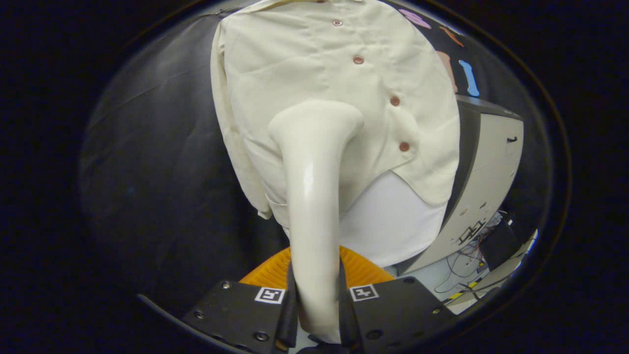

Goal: Iron the clothes twice with a garment steamer, once on the left side and once on the right side.

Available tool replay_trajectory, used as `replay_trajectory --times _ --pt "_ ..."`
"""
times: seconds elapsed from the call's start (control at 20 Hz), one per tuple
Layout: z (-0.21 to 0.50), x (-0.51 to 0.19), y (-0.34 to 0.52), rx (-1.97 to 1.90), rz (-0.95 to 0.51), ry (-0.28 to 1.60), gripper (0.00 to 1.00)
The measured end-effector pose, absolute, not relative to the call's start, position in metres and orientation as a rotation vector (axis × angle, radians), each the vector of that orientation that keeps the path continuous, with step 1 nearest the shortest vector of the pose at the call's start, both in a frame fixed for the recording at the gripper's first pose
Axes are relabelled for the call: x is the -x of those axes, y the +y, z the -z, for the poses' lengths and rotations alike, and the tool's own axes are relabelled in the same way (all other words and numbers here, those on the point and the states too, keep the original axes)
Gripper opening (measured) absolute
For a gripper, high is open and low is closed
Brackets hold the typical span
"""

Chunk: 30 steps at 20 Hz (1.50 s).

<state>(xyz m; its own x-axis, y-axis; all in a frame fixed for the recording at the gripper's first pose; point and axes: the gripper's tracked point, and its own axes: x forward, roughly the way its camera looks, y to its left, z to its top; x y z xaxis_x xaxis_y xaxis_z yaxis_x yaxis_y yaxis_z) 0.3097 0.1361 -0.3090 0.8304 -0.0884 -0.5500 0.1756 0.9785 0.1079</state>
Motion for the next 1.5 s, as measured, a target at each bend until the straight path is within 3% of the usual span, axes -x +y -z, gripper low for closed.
replay_trajectory --times 0.7,1.5 --pt "0.087 -0.231 0.11 -0.137 0.094 0.284 0.33" --pt "0.05 -0.304 0.035 -0.101 0.044 0.21 0.33"
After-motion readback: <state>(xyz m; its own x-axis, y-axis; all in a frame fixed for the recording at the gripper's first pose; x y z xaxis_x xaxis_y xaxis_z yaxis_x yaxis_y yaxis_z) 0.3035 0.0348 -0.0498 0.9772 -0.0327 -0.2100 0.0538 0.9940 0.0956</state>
